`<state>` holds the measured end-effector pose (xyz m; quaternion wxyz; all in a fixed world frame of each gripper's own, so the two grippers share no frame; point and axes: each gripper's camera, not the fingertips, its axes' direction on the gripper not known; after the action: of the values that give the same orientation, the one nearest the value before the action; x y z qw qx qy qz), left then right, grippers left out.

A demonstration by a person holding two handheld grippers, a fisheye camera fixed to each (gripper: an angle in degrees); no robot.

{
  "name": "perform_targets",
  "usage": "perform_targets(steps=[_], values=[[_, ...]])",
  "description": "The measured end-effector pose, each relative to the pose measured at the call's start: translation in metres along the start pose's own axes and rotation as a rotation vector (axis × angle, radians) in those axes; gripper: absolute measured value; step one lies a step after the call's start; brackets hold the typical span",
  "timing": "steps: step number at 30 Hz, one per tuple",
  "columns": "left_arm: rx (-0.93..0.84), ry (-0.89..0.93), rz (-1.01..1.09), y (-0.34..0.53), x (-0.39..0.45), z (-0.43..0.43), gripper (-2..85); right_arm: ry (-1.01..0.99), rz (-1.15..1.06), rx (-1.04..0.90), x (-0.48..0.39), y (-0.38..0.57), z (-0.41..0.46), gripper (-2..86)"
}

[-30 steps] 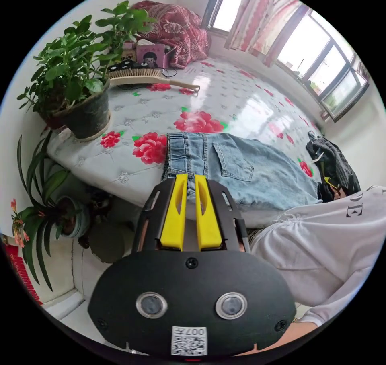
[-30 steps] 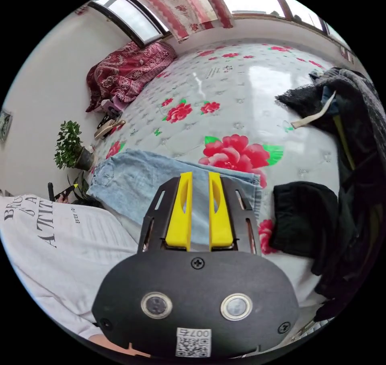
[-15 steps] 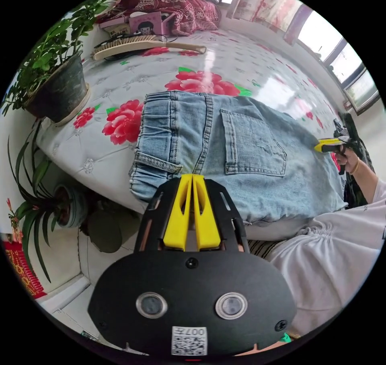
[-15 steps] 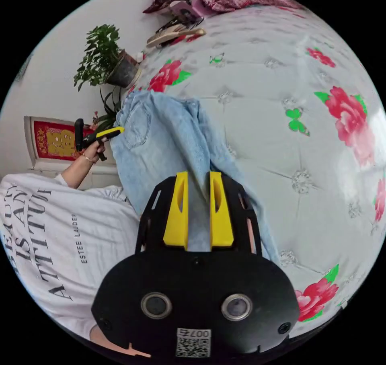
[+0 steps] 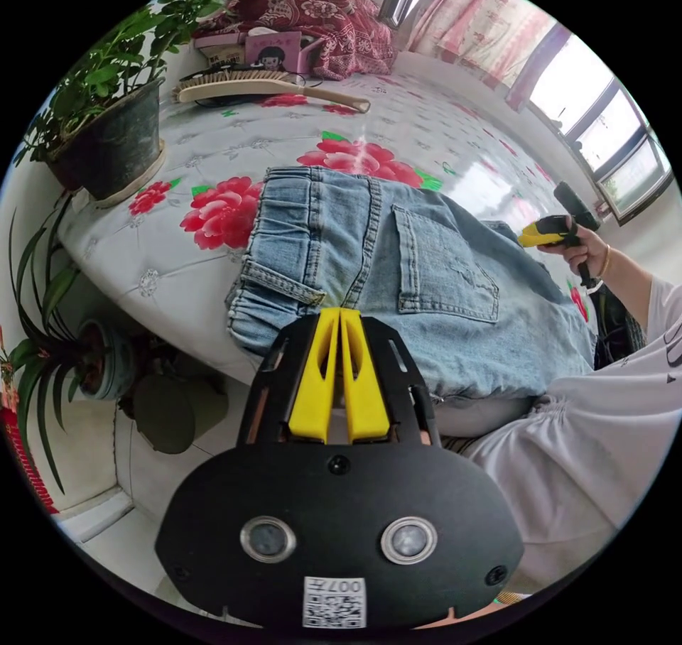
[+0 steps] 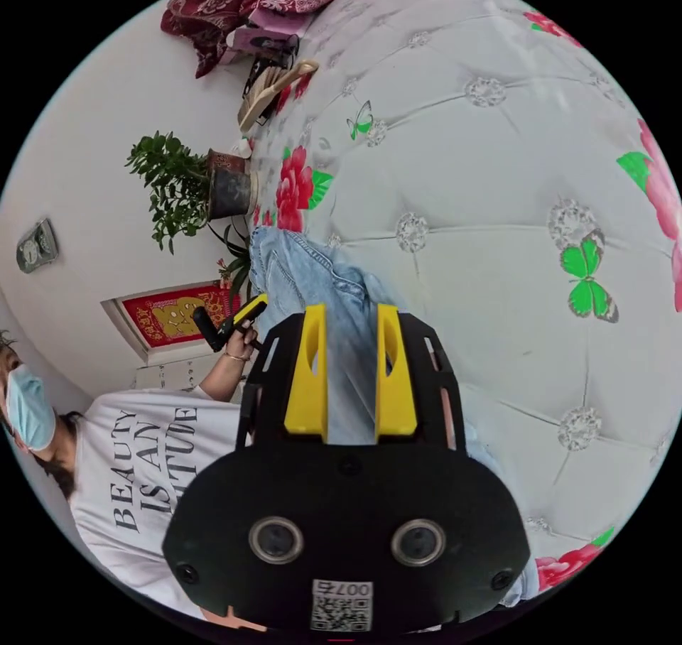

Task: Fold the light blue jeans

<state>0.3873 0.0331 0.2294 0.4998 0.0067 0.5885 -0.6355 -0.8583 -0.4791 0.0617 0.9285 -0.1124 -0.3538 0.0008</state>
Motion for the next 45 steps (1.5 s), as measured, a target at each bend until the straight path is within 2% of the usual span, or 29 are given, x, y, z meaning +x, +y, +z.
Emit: perform_targets(steps=[3,6,8,12,15,17,19,21,25,28,30,33,35,37,39,41,43,45], values=[[0.000,0.003,0.003,-0.001,-0.007,-0.002,-1.0,0.075,-0.018,-0.019,-0.012,-0.014,0.007,1.6],[0.000,0.014,0.003,-0.001,-0.016,-0.003,-0.9,0.052,-0.062,0.104,-0.024,-0.026,-0.034,0.4],[0.004,0.031,-0.002,-0.002,-0.024,-0.004,-0.9,0.081,-0.074,0.072,-0.029,-0.037,-0.040,0.3],[0.023,0.105,-0.075,-0.008,-0.052,-0.005,-0.9,0.268,-0.043,0.005,-0.031,-0.060,-0.015,1.0],[0.043,0.210,-0.174,-0.006,-0.078,-0.009,-0.7,0.218,0.011,0.091,-0.025,-0.054,-0.023,2.1],[0.141,0.286,-0.266,0.005,-0.095,-0.022,-0.3,0.219,0.023,0.240,-0.032,-0.032,-0.044,2.5],[0.314,0.367,-0.367,0.026,-0.116,-0.047,1.9,0.197,-0.003,0.411,-0.048,0.013,-0.071,3.0],[0.356,0.401,-0.448,0.042,-0.131,-0.056,4.9,0.241,-0.033,0.470,-0.064,0.051,-0.077,3.1],[0.299,0.416,-0.607,0.076,-0.158,-0.051,9.4,0.382,-0.045,0.394,-0.087,0.129,-0.042,3.0],[0.309,0.439,-0.765,0.095,-0.179,-0.044,11.2,0.458,-0.021,0.334,-0.095,0.179,-0.001,2.6],[0.339,0.483,-0.785,0.098,-0.188,-0.043,12.0,0.492,-0.007,0.307,-0.099,0.204,0.022,2.3],[0.305,0.560,-0.707,0.077,-0.189,-0.042,12.0,0.509,-0.012,0.255,-0.106,0.234,0.057,1.8],[0.235,0.513,-0.630,0.055,-0.183,-0.044,9.5,0.517,-0.017,0.235,-0.111,0.244,0.073,1.6],[0.069,0.362,-0.604,0.028,-0.180,-0.043,5.4,0.502,-0.014,0.240,-0.116,0.252,0.085,1.4],[0.011,0.351,-0.583,0.011,-0.181,-0.050,4.8,0.492,-0.013,0.260,-0.121,0.257,0.086,1.3],[0.108,0.367,-0.485,-0.005,-0.174,-0.077,4.6,0.512,-0.024,0.288,-0.129,0.263,0.084,1.3],[0.247,0.342,-0.289,-0.021,-0.157,-0.110,4.7,0.536,-0.034,0.323,-0.135,0.275,0.082,1.3],[0.253,0.248,-0.235,-0.024,-0.151,-0.111,5.1,0.534,-0.014,0.317,-0.132,0.283,0.086,1.3]])
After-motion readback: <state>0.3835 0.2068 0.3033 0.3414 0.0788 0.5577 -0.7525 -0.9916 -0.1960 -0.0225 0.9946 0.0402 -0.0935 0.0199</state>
